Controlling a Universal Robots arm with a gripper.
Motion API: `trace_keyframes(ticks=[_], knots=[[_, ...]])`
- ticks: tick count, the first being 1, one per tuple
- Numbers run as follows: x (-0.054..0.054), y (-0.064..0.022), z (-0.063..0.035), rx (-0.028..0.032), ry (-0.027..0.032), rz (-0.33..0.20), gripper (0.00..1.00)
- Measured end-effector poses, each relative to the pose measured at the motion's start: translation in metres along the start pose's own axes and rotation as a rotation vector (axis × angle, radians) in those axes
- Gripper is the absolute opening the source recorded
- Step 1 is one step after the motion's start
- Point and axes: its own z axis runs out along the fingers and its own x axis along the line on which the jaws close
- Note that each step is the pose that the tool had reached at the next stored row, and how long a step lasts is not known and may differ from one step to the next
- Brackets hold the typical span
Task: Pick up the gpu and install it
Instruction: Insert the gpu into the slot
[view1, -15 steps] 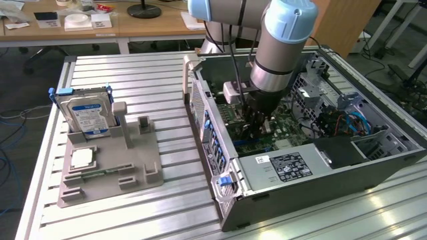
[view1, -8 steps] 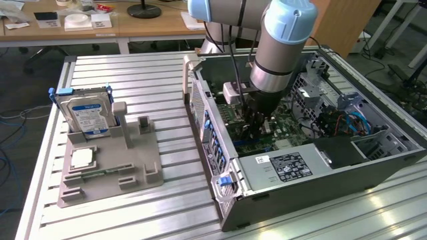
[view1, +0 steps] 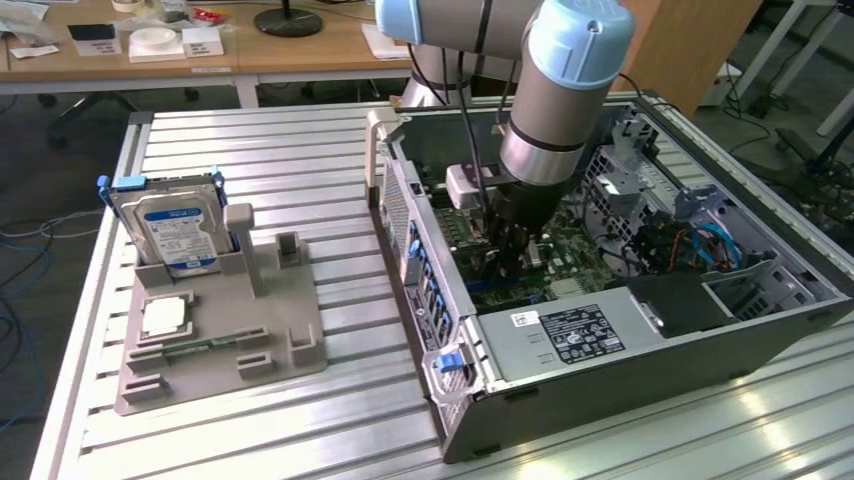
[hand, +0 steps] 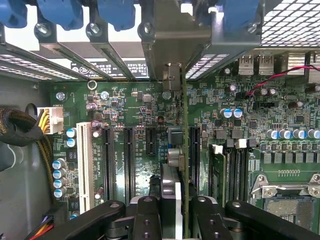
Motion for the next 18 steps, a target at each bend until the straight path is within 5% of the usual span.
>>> trace_keyframes(ticks=[18], knots=[[0.0001,-0.0001,0.0004,-0.0008,0.0003,0.0,0.28]])
